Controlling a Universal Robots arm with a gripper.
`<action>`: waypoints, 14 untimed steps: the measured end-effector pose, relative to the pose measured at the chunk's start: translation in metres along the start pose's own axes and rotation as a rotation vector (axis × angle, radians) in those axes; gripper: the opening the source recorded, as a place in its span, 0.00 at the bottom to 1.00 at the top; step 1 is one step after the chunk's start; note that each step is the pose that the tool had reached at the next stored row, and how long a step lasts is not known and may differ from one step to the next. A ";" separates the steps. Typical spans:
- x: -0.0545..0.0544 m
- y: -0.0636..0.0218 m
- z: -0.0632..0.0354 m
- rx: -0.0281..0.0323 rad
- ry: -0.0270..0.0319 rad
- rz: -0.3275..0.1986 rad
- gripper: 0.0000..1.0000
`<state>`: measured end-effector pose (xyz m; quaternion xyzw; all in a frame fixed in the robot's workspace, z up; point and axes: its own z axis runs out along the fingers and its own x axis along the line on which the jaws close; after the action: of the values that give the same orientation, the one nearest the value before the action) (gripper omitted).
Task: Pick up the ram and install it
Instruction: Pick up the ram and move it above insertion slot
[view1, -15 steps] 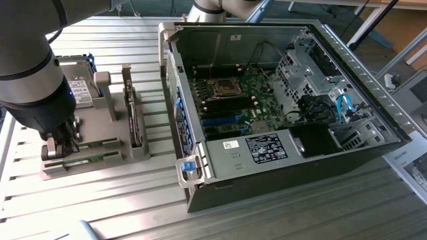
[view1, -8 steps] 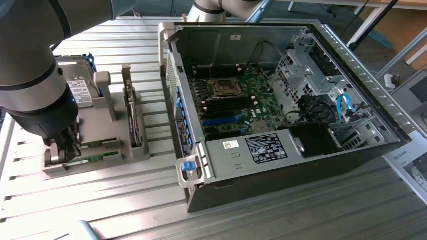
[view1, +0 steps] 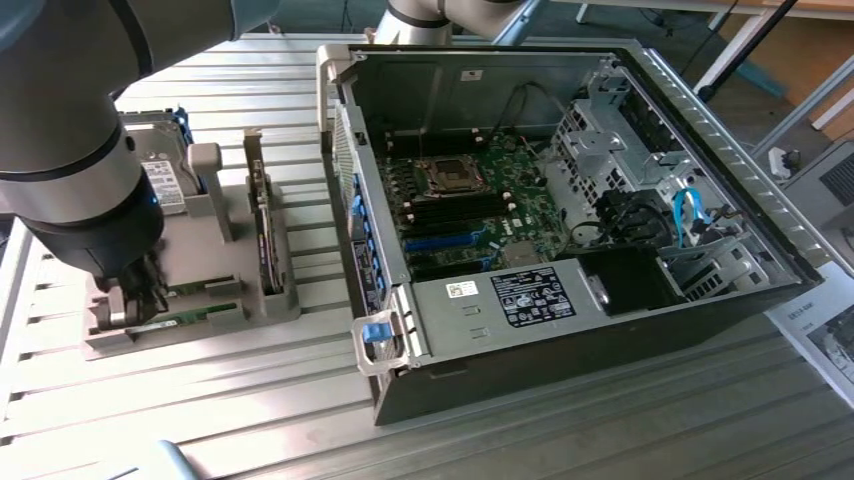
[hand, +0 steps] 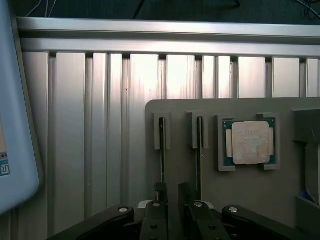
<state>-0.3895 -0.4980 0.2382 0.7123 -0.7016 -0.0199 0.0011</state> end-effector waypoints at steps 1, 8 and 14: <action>0.000 -0.0014 -0.0001 -0.0001 0.0000 0.000 0.24; 0.001 -0.0102 -0.0003 -0.0011 0.0000 0.000 0.24; 0.002 -0.0179 -0.0006 -0.0018 0.0000 0.000 0.24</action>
<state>-0.3716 -0.4996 0.2382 0.7122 -0.7016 -0.0205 0.0018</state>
